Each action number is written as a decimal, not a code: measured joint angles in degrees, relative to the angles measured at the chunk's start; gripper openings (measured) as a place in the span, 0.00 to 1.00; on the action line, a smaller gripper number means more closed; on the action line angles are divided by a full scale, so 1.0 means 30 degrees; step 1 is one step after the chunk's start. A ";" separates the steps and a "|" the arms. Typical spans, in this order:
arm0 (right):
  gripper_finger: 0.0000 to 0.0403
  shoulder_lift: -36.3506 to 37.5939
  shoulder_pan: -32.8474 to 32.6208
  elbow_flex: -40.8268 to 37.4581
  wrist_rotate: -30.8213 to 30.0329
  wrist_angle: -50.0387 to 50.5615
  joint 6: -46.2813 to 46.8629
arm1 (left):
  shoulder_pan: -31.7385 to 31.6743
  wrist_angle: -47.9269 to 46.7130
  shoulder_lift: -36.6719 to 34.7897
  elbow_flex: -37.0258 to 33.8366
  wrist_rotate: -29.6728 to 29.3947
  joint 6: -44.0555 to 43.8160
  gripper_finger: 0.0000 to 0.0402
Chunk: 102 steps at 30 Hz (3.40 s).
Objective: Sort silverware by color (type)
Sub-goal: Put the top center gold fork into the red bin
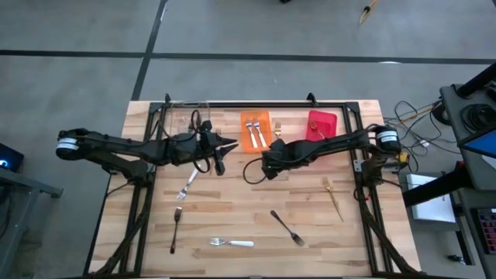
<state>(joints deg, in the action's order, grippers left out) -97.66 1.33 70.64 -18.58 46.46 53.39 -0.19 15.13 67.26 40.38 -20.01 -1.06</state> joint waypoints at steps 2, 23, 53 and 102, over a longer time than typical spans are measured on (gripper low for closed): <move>0.28 -0.0163 0.0249 0.0005 -0.0043 0.0012 -0.0002 | 0.0053 -0.0022 -0.0186 -0.0007 0.0007 -0.0164 0.12; 0.43 -0.0892 0.1324 -0.0307 -0.1283 -0.1470 -0.1062 | 0.0433 0.0009 -0.0888 -0.0007 0.0007 -0.0249 0.12; 0.17 -0.2932 0.1361 -0.1216 -0.0927 -0.2442 -0.0554 | 0.0433 0.0075 -0.0895 -0.0007 0.0007 -0.0234 0.12; 0.25 -0.1225 -0.2654 -0.0158 0.6086 0.3529 0.1108 | 0.0427 0.0264 -0.0895 -0.0007 0.0007 -0.0307 0.12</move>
<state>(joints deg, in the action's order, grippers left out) -101.33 -6.63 70.16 -0.32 57.04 56.72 1.09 15.92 64.58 40.36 -19.99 -1.98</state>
